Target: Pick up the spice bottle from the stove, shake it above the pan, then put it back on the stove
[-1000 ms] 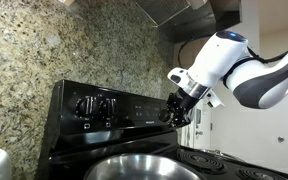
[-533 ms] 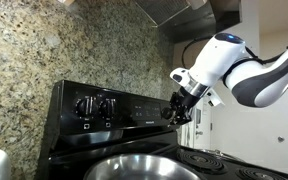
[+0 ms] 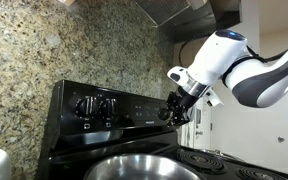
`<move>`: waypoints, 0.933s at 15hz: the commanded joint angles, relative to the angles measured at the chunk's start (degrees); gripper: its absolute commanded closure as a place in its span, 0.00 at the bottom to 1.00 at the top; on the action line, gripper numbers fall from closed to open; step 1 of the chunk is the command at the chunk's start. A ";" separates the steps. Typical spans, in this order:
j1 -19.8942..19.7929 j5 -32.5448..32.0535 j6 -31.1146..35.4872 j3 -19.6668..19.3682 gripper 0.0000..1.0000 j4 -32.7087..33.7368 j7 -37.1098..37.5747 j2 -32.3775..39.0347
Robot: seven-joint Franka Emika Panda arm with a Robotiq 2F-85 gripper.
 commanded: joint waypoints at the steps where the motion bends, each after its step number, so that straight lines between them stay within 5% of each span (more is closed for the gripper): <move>1: 2.03 -1.45 0.60 -1.15 0.82 -0.94 1.23 -0.37; 14: -1.94 2.72 -0.13 -0.60 0.82 0.05 0.24 -0.14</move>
